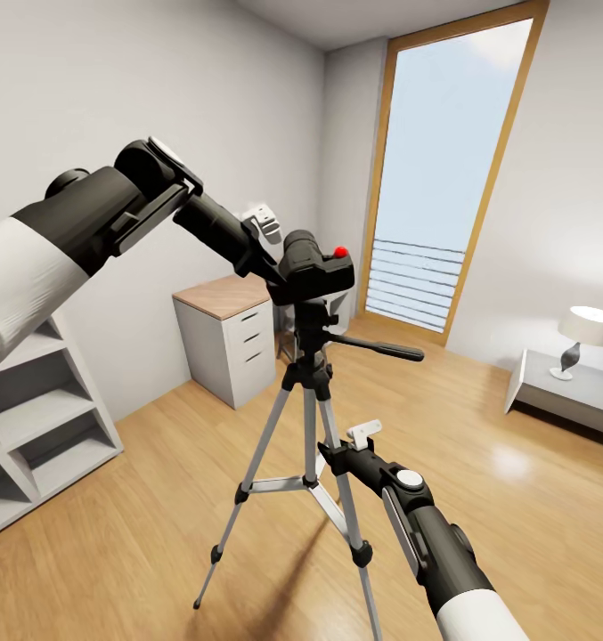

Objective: Attach the digital camera to the camera tripod in the bedroom.

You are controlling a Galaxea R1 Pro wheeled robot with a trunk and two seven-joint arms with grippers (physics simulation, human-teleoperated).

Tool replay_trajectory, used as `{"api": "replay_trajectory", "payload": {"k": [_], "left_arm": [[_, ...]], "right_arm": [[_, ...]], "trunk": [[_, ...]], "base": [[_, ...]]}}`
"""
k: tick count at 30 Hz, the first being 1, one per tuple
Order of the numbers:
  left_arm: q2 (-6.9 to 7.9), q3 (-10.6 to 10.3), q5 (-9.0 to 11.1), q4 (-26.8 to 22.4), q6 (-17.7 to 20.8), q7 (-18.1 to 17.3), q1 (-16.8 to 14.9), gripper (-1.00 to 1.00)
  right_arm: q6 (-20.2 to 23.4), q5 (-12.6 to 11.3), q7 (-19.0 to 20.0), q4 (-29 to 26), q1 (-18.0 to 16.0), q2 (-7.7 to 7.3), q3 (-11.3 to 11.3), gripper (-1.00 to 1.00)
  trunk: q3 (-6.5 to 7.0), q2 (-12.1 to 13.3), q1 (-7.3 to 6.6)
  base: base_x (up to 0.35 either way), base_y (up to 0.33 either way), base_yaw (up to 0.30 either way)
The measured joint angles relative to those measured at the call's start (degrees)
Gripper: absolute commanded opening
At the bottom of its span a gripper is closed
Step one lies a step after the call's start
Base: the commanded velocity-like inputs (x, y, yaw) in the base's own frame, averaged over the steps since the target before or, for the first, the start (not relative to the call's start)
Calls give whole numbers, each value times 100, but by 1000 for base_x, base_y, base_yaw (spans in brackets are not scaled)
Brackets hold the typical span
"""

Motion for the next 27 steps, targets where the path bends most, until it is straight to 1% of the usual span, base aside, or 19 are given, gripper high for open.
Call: {"api": "replay_trajectory", "payload": {"k": [6, 16, 21, 27], "left_arm": [[55, -1, -30, -84, -51, 19, 0, -100], [226, -5, -49, -376, -208, 25, -2, -100], [255, 3, -46, -451, -253, 25, 0, -100], [255, 1, -36, -470, -266, 23, 0, -100]], "right_arm": [[0, -2, 0, 0, 0, -1, 0, -100], [0, -2, 0, 0, 0, -2, 0, -100], [2, 4, 0, -2, 0, 1, -2, -100], [5, 8, -1, -4, 0, 4, -3, -100]], "trunk": [[0, 0, 0], [0, 0, 0], [0, 0, 0], [0, 0, 0]], "base": [[0, 0, 0], [0, 0, 0], [0, 0, 0], [0, 0, 0]]}}
